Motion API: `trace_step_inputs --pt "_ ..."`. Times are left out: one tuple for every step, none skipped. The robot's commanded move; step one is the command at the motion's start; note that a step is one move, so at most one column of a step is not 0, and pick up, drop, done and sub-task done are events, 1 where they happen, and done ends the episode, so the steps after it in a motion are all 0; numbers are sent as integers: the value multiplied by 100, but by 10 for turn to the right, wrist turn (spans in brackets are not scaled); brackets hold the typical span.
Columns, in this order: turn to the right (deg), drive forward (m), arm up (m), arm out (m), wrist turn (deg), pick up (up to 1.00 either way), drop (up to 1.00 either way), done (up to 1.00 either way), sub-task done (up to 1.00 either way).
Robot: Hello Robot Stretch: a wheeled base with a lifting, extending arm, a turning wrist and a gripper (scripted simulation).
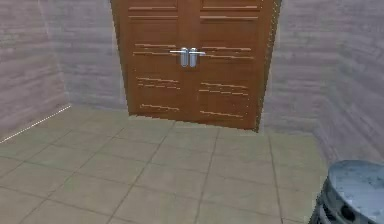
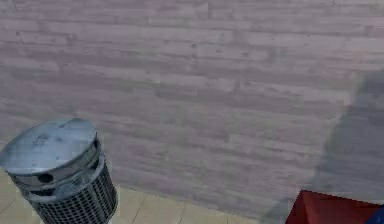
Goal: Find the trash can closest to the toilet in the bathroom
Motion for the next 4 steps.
trace_step_inputs --pt "-450 0 0 0 0 0 0 0 0" --pt "-450 0 0 0 0 0 0 0 0" --pt "-390 0 0 0 0 0 0 0 0" --pt "0 30 0 0 0 0 0 0 0"
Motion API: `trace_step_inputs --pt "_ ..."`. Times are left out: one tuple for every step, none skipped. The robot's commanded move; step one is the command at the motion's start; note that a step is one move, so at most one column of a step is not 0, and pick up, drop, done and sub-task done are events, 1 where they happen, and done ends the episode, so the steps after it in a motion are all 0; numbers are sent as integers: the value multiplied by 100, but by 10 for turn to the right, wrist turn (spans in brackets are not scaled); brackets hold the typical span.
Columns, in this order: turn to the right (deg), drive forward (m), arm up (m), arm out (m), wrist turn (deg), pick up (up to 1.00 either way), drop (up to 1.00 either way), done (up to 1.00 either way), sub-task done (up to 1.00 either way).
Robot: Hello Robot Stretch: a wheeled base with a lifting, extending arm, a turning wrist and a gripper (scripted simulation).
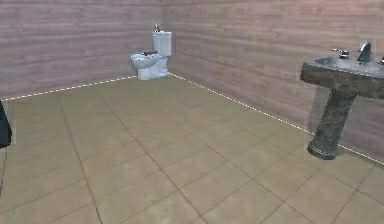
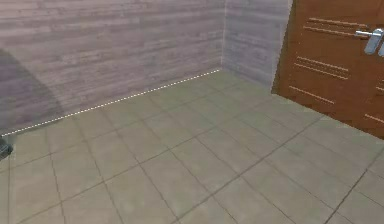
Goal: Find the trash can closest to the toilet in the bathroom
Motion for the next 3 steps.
trace_step_inputs --pt "-360 0 0 0 0 0 0 0 0" --pt "0 100 0 0 0 0 0 0 0" --pt "0 35 0 0 0 0 0 0 0"
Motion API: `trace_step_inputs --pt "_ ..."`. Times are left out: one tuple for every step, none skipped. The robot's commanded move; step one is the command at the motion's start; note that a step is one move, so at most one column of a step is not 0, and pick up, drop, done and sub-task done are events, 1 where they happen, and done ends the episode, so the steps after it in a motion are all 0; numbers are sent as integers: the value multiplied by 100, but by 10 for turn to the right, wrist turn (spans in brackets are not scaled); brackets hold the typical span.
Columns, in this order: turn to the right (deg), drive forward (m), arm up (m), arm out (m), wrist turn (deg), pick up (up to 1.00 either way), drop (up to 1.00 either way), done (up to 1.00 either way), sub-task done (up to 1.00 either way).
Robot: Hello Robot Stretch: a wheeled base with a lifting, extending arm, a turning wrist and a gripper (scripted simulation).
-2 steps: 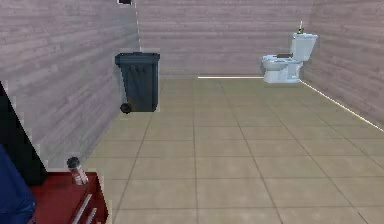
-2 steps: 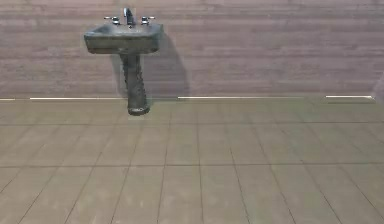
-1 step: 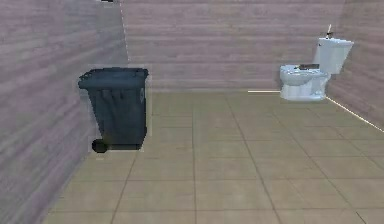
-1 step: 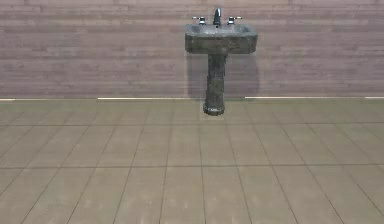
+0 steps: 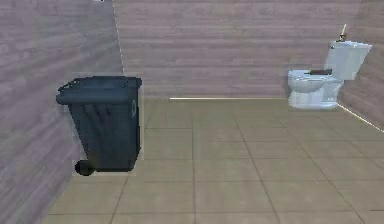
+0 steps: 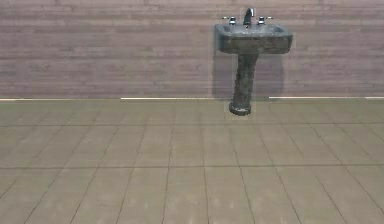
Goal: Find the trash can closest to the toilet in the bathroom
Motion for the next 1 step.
trace_step_inputs --pt "-240 0 0 0 0 0 0 0 0"
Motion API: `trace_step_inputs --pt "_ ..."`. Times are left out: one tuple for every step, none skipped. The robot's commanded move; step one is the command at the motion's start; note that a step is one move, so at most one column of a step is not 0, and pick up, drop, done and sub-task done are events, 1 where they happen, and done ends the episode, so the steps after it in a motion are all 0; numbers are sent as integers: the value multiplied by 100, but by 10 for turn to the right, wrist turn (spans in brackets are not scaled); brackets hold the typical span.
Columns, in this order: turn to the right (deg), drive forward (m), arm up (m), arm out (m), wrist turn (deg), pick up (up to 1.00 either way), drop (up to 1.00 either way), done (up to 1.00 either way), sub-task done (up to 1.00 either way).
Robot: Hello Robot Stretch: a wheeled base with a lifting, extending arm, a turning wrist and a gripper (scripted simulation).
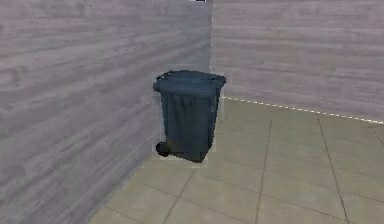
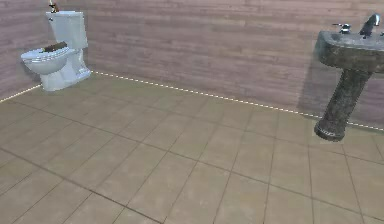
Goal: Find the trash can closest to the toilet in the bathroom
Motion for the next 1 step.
trace_step_inputs --pt "0 85 0 0 0 0 0 0 0"
